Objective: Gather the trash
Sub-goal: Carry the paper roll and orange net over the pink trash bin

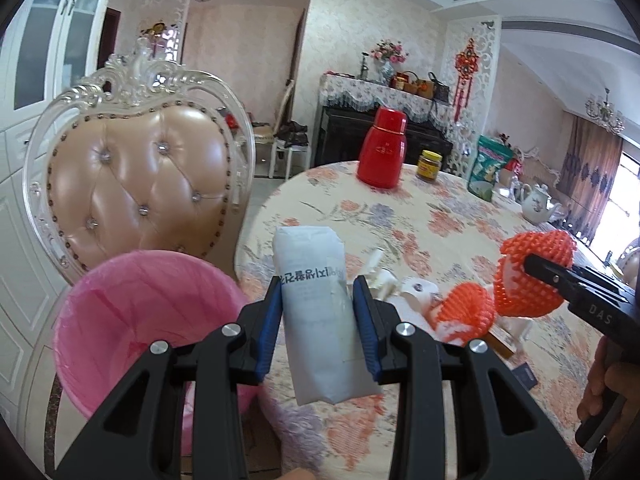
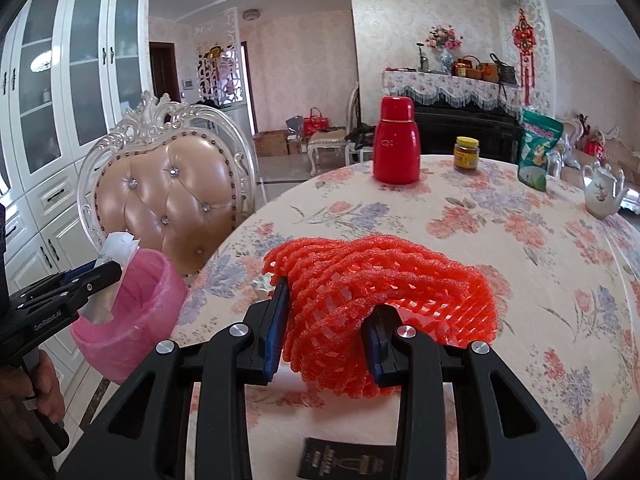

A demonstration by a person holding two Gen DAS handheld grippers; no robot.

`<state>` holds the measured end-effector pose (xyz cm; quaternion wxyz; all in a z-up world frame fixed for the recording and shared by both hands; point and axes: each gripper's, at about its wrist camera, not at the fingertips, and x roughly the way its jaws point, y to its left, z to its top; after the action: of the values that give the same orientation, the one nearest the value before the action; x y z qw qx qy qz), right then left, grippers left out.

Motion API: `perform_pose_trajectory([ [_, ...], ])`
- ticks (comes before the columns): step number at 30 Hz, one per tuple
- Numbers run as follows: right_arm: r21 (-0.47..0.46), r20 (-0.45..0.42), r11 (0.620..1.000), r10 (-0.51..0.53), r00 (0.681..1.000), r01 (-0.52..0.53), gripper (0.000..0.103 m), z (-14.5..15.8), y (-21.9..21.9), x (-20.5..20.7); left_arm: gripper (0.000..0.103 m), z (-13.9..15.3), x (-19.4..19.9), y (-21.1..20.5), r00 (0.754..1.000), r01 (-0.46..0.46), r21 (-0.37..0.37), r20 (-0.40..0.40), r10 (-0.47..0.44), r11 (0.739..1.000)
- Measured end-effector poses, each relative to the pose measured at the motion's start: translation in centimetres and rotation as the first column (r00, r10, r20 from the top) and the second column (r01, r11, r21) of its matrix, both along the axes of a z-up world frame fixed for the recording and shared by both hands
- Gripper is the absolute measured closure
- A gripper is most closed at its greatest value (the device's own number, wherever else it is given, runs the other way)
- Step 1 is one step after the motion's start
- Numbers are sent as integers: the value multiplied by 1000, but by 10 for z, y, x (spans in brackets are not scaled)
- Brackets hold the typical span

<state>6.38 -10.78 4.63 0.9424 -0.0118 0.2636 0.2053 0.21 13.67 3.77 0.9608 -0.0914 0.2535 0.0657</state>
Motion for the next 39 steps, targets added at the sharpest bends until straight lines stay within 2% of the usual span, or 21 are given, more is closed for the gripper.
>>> perform_pose_trajectory([
  [22, -20, -7, 989, 146, 989, -146, 70, 6, 91, 6, 68, 8, -30, 86, 988, -154, 0, 19, 154, 988],
  [39, -36, -19, 960, 276, 961, -277, 70, 10, 172, 0, 67, 6, -51, 142, 972, -236, -8, 13, 237, 972],
])
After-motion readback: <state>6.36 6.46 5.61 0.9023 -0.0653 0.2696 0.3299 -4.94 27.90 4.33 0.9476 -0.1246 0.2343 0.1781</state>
